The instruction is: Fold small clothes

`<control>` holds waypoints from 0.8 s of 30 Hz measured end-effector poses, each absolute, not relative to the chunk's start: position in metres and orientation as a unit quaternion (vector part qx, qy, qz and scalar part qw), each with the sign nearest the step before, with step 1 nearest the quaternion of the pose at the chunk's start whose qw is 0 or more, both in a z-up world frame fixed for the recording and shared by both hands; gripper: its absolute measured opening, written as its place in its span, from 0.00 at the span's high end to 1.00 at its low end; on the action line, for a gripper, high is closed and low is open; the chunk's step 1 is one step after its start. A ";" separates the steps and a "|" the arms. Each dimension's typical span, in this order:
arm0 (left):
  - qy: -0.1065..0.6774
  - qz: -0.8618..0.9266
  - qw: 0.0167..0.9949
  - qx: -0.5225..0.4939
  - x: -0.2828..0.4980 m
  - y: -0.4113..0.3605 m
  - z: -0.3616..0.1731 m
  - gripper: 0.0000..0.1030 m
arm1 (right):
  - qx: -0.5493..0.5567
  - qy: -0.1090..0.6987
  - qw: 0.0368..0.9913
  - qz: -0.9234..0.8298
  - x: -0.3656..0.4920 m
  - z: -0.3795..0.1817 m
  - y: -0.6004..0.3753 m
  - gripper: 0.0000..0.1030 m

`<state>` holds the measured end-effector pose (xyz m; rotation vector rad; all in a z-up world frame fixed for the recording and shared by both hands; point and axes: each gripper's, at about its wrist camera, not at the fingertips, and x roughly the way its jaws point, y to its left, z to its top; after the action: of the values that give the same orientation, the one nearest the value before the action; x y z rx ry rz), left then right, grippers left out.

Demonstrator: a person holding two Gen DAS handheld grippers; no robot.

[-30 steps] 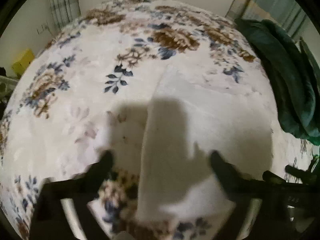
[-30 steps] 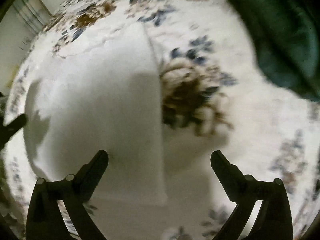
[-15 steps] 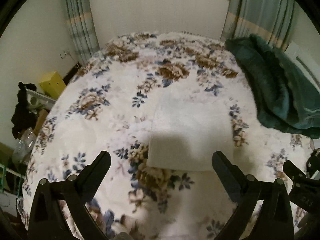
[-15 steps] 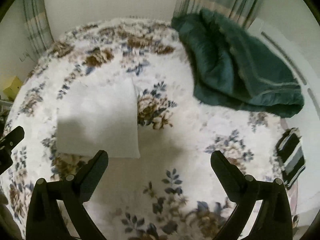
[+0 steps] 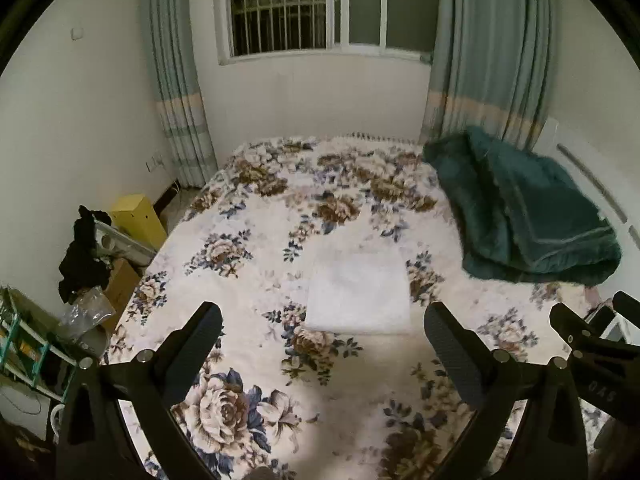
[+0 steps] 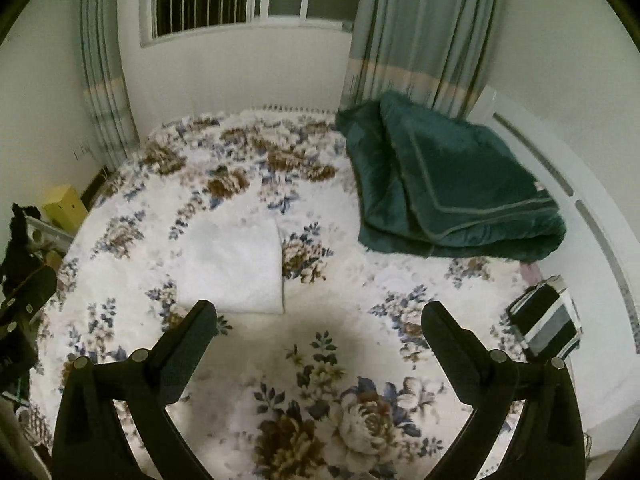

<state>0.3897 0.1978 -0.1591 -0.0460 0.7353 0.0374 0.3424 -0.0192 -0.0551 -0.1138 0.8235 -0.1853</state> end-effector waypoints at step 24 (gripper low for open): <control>0.299 0.016 0.954 -0.034 0.244 0.183 -0.059 0.00 | -0.051 0.303 0.950 -0.064 0.139 0.116 -0.032 0.00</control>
<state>0.2445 0.1826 -0.0592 -0.0690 0.6067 0.0329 0.1391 -0.0325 0.1158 -0.1041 0.6158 -0.1298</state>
